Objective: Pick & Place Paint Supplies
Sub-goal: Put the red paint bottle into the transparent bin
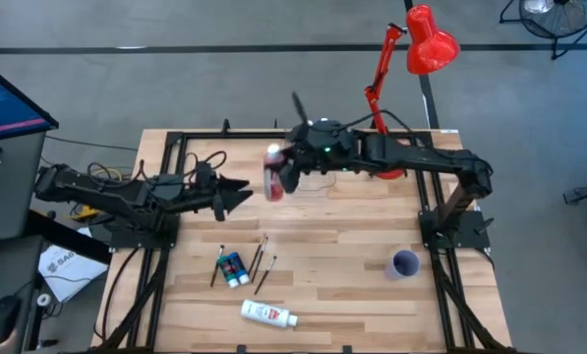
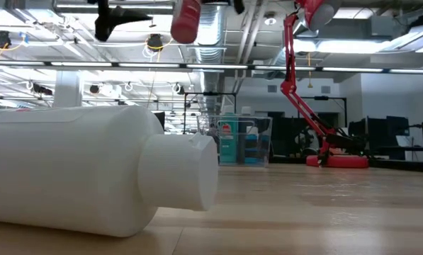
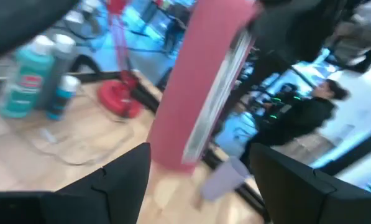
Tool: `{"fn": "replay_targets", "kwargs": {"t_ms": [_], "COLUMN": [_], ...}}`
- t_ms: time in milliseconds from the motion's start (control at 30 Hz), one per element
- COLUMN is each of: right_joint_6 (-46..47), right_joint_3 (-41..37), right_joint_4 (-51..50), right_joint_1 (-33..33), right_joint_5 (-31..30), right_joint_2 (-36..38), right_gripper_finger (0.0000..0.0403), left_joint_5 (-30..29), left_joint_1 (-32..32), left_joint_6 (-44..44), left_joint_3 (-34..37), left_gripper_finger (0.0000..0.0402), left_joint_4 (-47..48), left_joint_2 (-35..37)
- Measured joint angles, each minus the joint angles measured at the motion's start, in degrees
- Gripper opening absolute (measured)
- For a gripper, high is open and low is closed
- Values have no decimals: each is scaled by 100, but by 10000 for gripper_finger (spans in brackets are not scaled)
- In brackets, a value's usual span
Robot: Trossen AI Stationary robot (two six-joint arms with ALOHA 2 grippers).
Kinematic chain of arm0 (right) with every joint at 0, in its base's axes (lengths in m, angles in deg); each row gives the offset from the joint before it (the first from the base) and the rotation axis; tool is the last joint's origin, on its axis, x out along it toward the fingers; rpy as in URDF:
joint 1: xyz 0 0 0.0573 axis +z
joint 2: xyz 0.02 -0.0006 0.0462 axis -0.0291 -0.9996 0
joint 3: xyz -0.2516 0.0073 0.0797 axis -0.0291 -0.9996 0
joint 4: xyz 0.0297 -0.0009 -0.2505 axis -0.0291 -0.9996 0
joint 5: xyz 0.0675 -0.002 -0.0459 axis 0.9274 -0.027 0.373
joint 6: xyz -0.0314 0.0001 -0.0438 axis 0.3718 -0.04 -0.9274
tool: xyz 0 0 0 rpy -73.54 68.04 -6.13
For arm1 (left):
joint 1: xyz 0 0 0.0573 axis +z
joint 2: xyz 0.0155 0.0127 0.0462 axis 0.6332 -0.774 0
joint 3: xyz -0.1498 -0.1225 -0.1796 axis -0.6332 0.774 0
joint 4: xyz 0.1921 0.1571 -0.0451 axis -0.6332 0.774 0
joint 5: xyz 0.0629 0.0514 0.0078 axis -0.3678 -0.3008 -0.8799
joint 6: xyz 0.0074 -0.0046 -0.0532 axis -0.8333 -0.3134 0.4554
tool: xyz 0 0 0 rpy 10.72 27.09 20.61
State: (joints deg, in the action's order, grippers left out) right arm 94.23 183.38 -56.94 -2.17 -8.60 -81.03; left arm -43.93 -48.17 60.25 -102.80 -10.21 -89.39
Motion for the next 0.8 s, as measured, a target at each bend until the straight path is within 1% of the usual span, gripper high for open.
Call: {"fn": "replay_targets", "kwargs": {"t_ms": [100,200,300,433,500,533,567,633,733,800], "right_joint_6": [-178,-395,-632,-688,-688,-659,-540,-278,-78,-72], "right_joint_3": [0,0,0,11,-9,-1,16,-5,-4,-4], "right_joint_4": [-116,-177,-231,-196,-243,-63,101,19,452,594], "right_joint_1": [2,1,0,-63,-161,-203,-247,-344,-387,-389], "right_joint_5": [-804,-1461,-2165,-3172,-3428,-3509,-3509,-3529,-3977,-4453], "right_joint_2": [147,173,177,53,-59,-176,-281,-458,-852,-1069], "right_gripper_finger": [192,192,192,192,192,192,192,192,192,192], "left_joint_5": [-214,-119,-158,-175,-175,-175,-175,-175,-41,208], "left_joint_1": [1,0,50,84,82,76,72,72,92,95], "left_joint_6": [56,175,218,442,446,446,447,454,361,327], "left_joint_3": [-11,-10,-5,-5,-5,-5,-5,-5,1,1], "left_gripper_finger": [262,262,263,261,260,260,260,260,259,259], "left_joint_4": [-186,-428,-412,-448,-455,-454,-450,-451,-399,-363], "left_joint_2": [-68,-143,-146,-146,-144,-147,-149,-149,-153,-151]}}
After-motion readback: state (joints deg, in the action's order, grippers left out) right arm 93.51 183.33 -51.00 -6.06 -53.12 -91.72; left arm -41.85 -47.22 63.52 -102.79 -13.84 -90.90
